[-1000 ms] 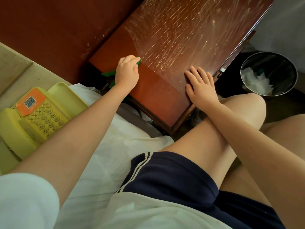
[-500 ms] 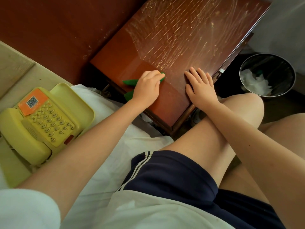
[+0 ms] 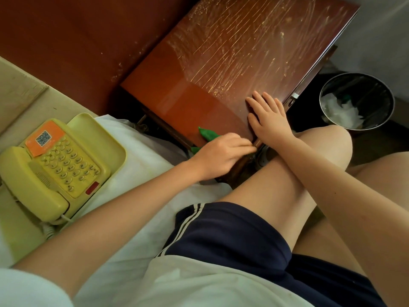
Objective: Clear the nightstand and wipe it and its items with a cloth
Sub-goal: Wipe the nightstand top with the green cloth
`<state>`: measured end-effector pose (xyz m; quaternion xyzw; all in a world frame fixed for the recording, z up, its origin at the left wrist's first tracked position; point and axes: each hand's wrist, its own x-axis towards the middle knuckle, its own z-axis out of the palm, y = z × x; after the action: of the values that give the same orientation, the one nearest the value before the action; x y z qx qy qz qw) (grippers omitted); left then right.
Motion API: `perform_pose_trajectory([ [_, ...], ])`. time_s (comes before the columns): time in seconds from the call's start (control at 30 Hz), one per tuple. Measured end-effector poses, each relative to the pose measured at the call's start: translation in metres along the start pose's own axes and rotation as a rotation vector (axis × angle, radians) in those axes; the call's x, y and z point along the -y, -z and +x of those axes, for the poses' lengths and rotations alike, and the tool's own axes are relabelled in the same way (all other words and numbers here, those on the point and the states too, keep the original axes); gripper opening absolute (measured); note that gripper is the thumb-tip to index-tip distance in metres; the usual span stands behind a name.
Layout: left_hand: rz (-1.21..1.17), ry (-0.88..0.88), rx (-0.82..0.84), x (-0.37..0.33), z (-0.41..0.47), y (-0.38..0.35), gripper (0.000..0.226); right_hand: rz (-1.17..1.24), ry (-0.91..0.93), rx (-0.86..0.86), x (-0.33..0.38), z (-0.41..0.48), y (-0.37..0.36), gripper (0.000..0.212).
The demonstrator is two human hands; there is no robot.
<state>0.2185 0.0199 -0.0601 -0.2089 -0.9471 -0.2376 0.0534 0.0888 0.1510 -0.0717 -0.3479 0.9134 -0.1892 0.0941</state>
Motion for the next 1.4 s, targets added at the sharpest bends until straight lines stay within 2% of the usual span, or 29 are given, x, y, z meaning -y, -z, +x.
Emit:
perform_pose_trajectory([
  [0.07, -0.04, 0.186, -0.113, 0.012, -0.002, 0.015, 0.033, 0.025, -0.001, 0.002, 0.0, 0.0, 0.0, 0.046],
  [0.17, 0.026, 0.509, -0.294, 0.044, -0.002, 0.036, 0.033, 0.019, -0.005, -0.023, 0.001, 0.0, 0.001, 0.045],
  [0.27, 0.132, 0.744, -0.338, 0.084, 0.001, 0.053, 0.034, -0.01, -0.018, -0.087, 0.001, 0.003, 0.002, 0.044],
  [0.37, 0.188, 0.894, -0.376, 0.113, 0.008, 0.062, 0.035, -0.004, -0.049, -0.148, -0.005, 0.008, 0.004, 0.043],
  [0.47, 0.219, 0.961, -0.377, 0.126, 0.019, 0.066, 0.036, 0.014, -0.075, -0.184, -0.011, 0.011, 0.004, 0.043],
  [0.63, 0.265, 0.946, -0.334, 0.127, 0.022, 0.063, 0.036, 0.009, -0.087, -0.183, -0.015, 0.013, -0.001, 0.042],
  [1.03, 0.251, 0.732, -0.248, 0.109, 0.024, 0.052, 0.036, 0.008, -0.094, -0.16, -0.015, 0.013, -0.001, 0.044],
  [1.4, 0.165, 0.422, -0.178, 0.039, 0.033, 0.015, 0.032, 0.001, -0.097, -0.128, -0.014, 0.013, 0.0, 0.045],
])
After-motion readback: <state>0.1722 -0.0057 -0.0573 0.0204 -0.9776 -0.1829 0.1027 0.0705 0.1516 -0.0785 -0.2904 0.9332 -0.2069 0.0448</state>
